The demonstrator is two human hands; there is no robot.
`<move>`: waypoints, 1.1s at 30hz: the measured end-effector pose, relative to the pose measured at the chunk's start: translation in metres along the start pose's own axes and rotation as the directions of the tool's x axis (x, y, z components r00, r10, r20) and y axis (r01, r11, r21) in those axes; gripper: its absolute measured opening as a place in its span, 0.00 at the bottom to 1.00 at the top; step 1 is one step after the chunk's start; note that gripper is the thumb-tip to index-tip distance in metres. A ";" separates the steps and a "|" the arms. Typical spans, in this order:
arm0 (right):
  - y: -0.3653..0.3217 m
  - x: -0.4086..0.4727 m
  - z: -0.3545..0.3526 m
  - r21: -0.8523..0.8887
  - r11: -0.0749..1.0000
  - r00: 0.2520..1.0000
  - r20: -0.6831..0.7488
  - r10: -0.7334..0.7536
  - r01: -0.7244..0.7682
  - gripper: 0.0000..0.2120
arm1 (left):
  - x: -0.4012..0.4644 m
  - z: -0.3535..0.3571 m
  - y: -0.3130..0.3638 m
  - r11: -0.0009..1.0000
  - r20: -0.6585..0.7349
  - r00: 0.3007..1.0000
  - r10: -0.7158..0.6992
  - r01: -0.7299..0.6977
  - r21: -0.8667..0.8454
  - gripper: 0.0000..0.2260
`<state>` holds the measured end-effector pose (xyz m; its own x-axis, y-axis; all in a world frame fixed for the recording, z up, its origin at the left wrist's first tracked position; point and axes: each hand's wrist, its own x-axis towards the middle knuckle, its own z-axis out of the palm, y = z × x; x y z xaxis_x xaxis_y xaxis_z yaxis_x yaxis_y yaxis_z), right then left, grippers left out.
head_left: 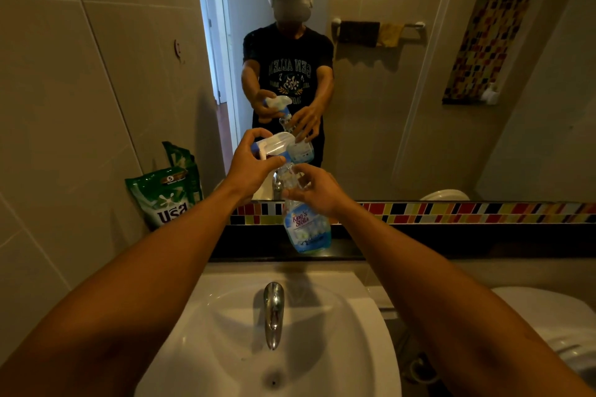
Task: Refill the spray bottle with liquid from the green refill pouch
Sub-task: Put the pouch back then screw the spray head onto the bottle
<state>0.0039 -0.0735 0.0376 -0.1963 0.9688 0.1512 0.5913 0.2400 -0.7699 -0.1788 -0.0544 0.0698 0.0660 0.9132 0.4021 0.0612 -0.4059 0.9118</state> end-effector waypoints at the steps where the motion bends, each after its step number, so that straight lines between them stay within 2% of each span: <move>1: -0.001 0.000 0.000 -0.003 1.000 1.000 0.001 0.001 -0.001 0.31 | 0.000 0.000 -0.001 1.000 -0.004 1.000 -0.006 0.006 -0.010 0.25; 8: -0.004 0.000 0.000 -0.048 0.998 0.999 -0.005 -0.034 0.034 0.31 | 0.000 0.004 -0.001 0.998 -0.055 0.998 0.021 -0.024 -0.054 0.24; 15: -0.005 0.000 -0.003 -0.040 0.999 1.000 0.004 -0.002 0.002 0.32 | 0.005 -0.003 -0.007 0.996 0.019 0.999 -0.028 0.029 -0.080 0.23; 18: -0.005 0.000 -0.002 -0.025 1.000 1.000 0.006 -0.001 0.001 0.32 | 0.005 0.000 -0.005 0.995 0.009 0.999 -0.041 0.042 -0.086 0.23; 24: -0.010 0.003 -0.003 -0.029 0.999 1.000 0.012 -0.013 0.013 0.31 | 0.003 0.002 -0.004 0.995 -0.048 0.999 0.015 -0.019 -0.095 0.24; 33: -0.012 0.003 -0.005 -0.020 1.000 1.000 0.010 0.003 -0.003 0.32 | 0.004 0.000 -0.002 0.997 -0.011 1.000 -0.008 0.007 -0.082 0.25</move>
<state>0.0000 -0.0727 0.0499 -0.2024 0.9688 0.1429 0.6075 0.2387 -0.7576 -0.1791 -0.0501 0.0690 0.0549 0.9166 0.3959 -0.0207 -0.3954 0.9183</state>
